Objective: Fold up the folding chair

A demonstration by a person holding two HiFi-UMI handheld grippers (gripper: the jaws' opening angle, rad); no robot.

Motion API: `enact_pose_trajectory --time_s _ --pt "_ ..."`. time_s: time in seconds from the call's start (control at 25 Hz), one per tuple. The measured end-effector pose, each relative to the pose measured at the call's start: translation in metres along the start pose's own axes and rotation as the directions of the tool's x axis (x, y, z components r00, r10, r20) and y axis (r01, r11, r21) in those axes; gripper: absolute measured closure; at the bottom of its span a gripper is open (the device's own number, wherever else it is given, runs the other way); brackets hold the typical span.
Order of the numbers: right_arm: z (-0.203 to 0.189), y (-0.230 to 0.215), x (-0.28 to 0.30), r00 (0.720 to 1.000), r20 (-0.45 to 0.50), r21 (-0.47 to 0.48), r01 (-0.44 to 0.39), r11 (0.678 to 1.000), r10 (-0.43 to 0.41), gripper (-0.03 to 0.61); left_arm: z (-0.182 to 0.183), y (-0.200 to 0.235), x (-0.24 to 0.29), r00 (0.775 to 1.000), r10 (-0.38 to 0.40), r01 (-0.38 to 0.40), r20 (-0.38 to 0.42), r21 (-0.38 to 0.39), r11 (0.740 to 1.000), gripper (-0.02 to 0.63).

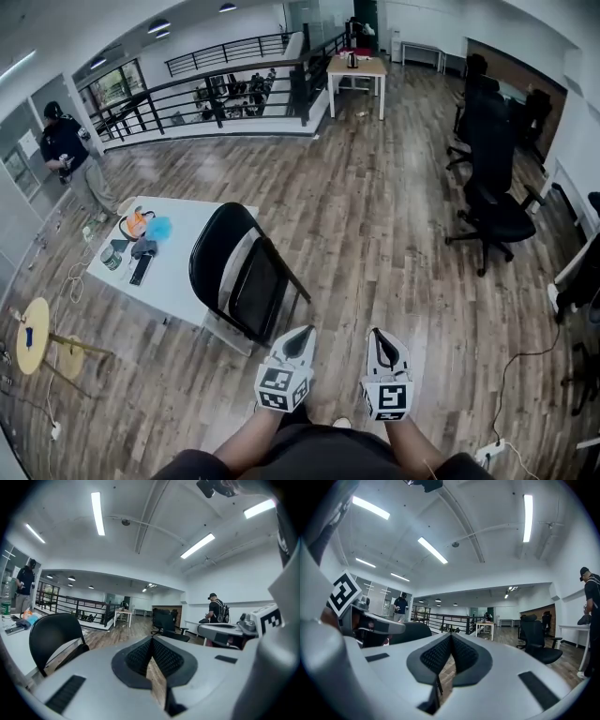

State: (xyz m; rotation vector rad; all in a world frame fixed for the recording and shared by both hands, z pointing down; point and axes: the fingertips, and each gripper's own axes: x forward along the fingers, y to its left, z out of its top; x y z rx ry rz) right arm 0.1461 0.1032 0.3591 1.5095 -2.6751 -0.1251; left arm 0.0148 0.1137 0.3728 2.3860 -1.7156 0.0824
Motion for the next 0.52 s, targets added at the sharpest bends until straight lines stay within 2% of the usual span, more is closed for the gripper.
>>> enact_pose_trajectory --time_s 0.52 --pt "0.010 0.005 -0.014 1.000 0.021 0.000 -0.010 1.000 0.010 0.566 0.011 -0.009 -0.021 0.999 0.038 -0.039 0.019 0.025 0.999 0.609"
